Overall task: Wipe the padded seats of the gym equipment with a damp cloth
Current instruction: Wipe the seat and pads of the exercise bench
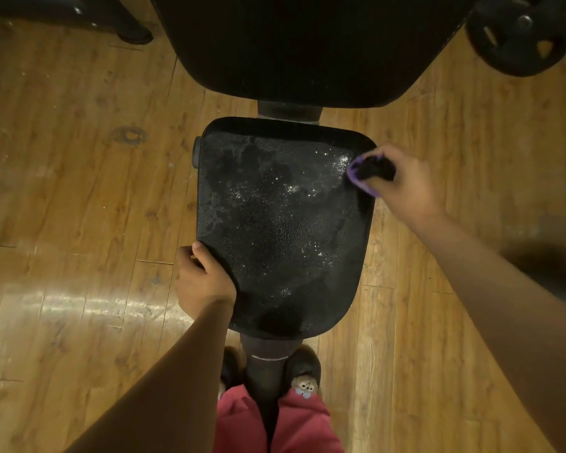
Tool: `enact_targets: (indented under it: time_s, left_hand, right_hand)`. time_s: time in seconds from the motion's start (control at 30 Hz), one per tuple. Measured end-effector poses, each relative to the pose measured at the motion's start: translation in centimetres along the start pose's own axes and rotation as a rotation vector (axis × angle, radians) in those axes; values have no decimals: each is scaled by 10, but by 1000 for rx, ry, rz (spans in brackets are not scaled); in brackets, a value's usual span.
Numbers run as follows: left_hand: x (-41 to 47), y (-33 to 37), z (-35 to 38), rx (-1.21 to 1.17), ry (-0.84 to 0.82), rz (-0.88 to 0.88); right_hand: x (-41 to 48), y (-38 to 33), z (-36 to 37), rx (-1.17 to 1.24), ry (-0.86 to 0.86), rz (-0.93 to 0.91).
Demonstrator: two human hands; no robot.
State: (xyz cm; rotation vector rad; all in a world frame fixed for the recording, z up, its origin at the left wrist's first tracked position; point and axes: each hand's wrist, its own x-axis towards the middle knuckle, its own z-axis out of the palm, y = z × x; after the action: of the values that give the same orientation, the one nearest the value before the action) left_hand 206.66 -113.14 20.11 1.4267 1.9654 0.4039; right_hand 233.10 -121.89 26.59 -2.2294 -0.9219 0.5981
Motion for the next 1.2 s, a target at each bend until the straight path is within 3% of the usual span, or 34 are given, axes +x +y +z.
enact_targets:
  time_s: [0.2,0.43,0.53,0.9,1.07,1.2]
  left_hand:
    - [-1,2,-1,-11,11,3]
    - [-2,2,-2,-23,3,7]
    - [-1,2,-2,-26,-3,15]
    - [0,-2,0,-59,-1,-4]
    - [0,-5,1,-74,10,5]
    - [-2,0,0,-55,28,-15]
  right_hand:
    - [-90,17,24,44,-100,-36]
    - [-25,11,15,95,55,30]
    - [-13,11,10,-26,104,54]
    - [-133,5,46,139,-68,75]
    - [-78,-1,41,139,143,47]
    - [-43,2,45,23,198,81]
